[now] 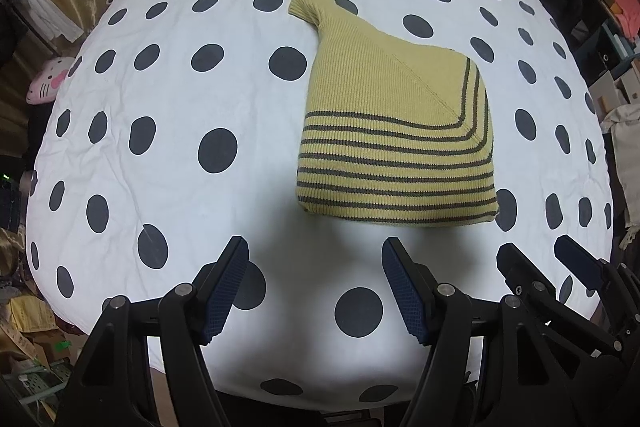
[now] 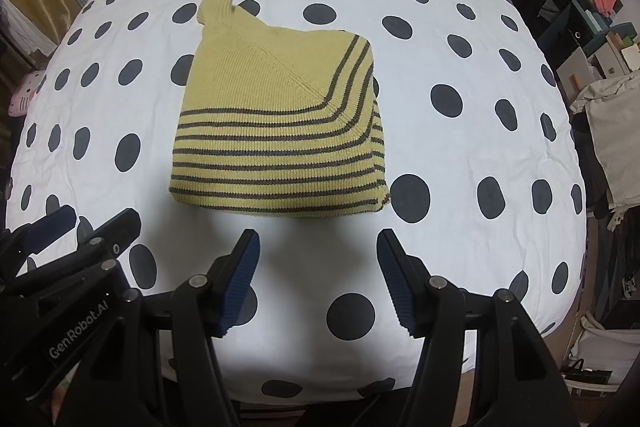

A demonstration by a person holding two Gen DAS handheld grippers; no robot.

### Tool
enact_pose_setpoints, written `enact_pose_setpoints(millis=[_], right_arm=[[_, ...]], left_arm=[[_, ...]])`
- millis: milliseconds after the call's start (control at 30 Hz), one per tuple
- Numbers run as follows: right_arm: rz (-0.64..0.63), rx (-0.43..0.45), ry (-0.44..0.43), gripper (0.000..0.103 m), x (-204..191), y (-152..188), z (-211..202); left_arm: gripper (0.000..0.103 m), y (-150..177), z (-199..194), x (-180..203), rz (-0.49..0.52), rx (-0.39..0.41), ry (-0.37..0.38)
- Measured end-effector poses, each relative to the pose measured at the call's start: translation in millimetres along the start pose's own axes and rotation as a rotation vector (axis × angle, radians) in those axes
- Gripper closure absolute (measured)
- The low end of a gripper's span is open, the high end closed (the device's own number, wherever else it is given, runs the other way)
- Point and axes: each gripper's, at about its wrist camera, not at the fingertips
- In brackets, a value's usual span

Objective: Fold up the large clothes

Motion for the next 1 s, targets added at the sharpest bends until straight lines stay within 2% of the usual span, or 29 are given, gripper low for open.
enact_pose_setpoints(millis=[1000], right_arm=[[-0.009, -0.008, 0.004, 0.040, -0.5, -0.2, 1.6]], left_arm=[[0.033, 1.3, -0.5, -1.0, -0.001, -0.004, 0.006]])
Point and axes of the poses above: each gripper's, at about its wrist camera, not at the fingertips, and z roughly the way its jaws point, x to its right, y to its underside, and after that the axes turned 6 degrees about -y, right-handed
